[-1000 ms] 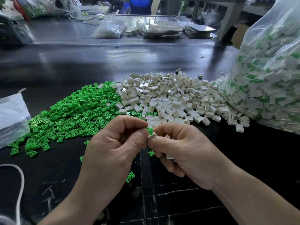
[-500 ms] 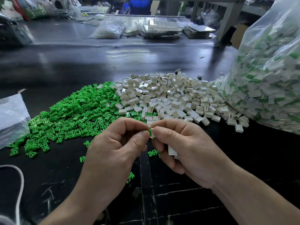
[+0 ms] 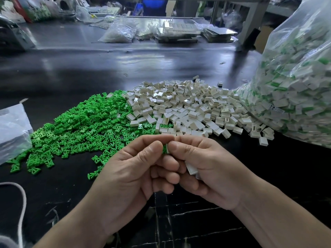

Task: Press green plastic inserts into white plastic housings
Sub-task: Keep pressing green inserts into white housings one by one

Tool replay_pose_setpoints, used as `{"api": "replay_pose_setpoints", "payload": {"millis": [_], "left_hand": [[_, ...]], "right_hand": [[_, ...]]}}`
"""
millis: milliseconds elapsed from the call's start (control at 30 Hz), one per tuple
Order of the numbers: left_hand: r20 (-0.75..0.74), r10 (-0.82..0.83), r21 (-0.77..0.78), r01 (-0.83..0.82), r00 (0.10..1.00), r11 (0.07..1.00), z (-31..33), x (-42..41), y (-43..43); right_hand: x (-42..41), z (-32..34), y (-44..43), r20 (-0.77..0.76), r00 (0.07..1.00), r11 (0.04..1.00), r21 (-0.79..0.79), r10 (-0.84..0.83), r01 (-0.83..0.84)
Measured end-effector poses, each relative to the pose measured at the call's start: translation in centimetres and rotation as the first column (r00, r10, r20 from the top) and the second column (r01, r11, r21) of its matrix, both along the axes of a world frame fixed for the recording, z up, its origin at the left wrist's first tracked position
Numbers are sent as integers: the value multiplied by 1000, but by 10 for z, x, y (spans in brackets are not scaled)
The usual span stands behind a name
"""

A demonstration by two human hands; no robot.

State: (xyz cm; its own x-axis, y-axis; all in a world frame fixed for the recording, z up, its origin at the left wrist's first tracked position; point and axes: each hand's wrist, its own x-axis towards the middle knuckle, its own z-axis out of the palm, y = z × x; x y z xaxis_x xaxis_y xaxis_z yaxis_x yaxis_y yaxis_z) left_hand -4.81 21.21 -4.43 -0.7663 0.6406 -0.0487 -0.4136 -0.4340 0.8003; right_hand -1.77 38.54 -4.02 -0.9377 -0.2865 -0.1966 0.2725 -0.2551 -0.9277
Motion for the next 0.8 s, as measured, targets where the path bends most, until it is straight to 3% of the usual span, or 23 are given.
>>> {"api": "replay_pose_setpoints", "payload": {"millis": [333,533,800], "left_hand": [[87,53,18,-55,995,998,-1,5,8],[23,-9,94,6,1000,996,-6,4,6],[-24,42,59,-41,999,997,-4,5,9]], "right_hand": [[5,2,-8,-55,997,998,26,-55,57],[5,6,-7,-32,999,999,-25,-26,25],[4,5,-7,-19,999,999,-3,-32,32]]}}
